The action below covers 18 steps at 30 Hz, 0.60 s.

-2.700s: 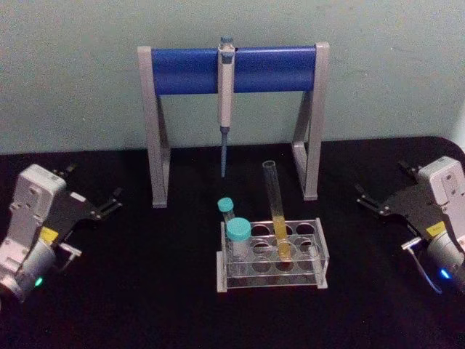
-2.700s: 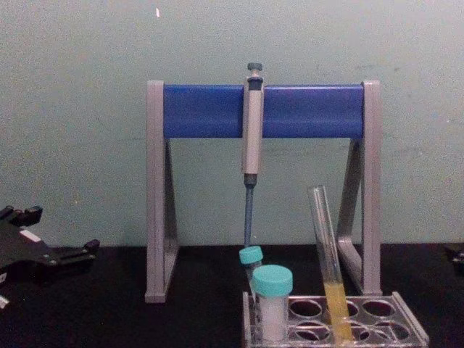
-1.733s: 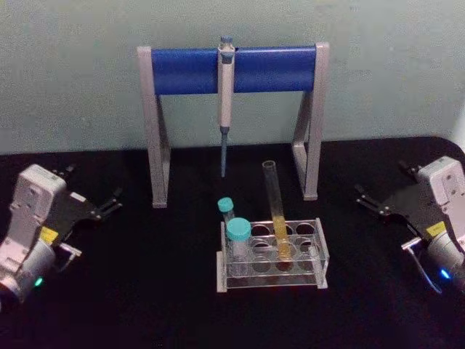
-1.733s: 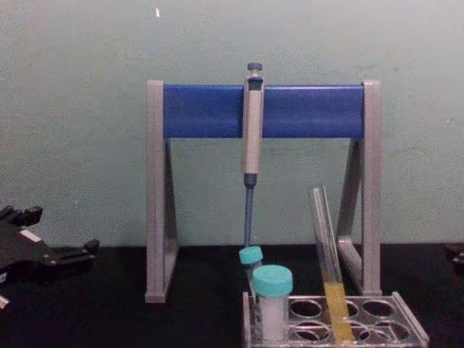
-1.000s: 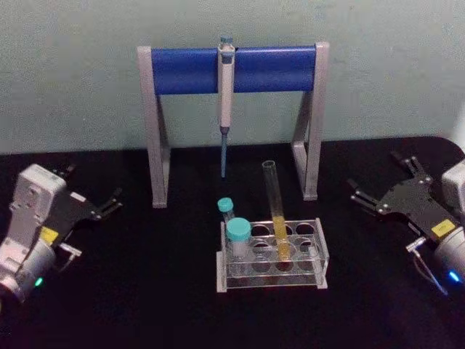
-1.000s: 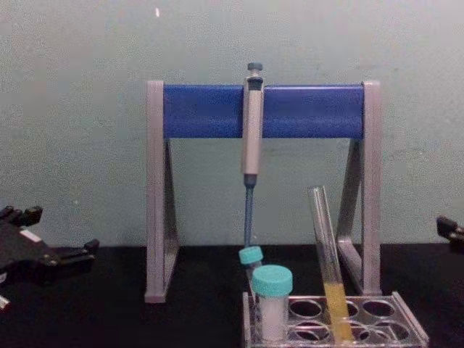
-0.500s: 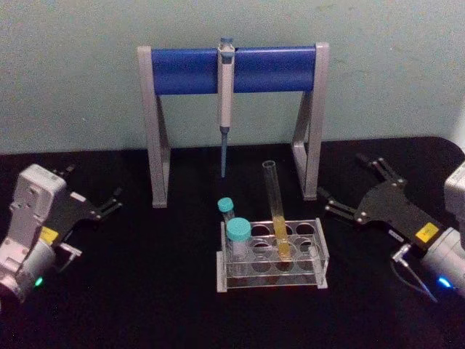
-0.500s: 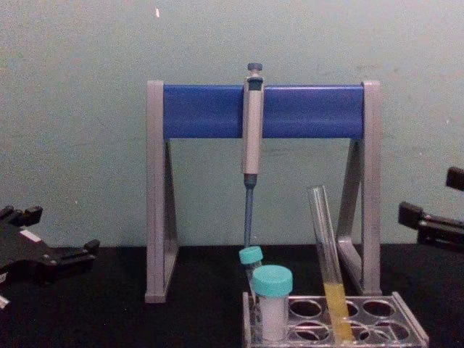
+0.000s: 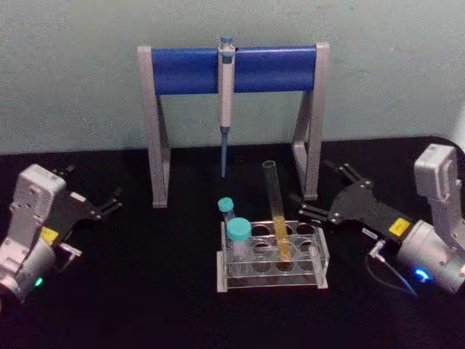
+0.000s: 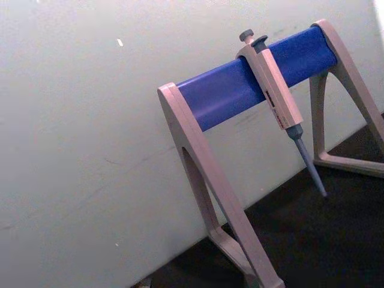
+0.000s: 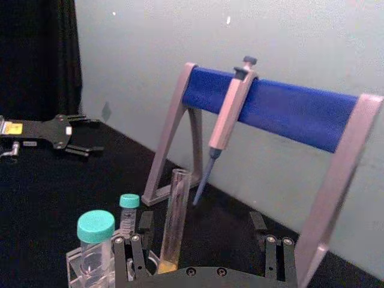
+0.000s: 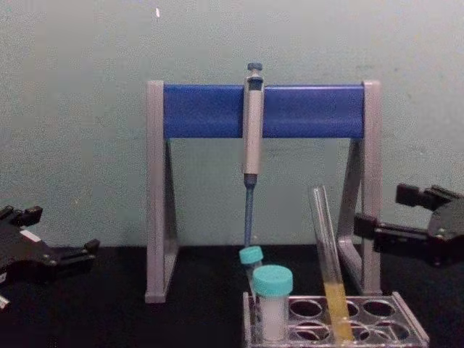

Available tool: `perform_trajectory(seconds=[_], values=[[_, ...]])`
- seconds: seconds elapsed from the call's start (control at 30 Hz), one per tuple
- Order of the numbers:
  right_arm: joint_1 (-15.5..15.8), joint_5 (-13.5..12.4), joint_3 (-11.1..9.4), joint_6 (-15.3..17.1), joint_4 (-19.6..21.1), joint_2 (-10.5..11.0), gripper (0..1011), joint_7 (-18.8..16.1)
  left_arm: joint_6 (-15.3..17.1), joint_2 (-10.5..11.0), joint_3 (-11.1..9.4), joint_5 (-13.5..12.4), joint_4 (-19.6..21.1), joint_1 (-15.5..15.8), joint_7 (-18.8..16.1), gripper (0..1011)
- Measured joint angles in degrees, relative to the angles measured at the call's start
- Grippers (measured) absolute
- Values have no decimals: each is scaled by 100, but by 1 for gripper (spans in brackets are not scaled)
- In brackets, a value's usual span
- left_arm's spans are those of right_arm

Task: Pick up the test tube from the test tube rack, shake it, then place it back into the test tube rack.

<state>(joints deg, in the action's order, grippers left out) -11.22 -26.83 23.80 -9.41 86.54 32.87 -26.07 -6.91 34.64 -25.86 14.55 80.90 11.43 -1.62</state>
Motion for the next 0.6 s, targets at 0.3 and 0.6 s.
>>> perform_trajectory(seconds=[0.3,0.6], values=[[-294,-79,64,390,-252,-214,1000,-363,0,0,-1,0,0,0,0,1001],[-504,-110,70,668,-467,-418,1000,-539,0,0,0,0,0,0,0,1001]])
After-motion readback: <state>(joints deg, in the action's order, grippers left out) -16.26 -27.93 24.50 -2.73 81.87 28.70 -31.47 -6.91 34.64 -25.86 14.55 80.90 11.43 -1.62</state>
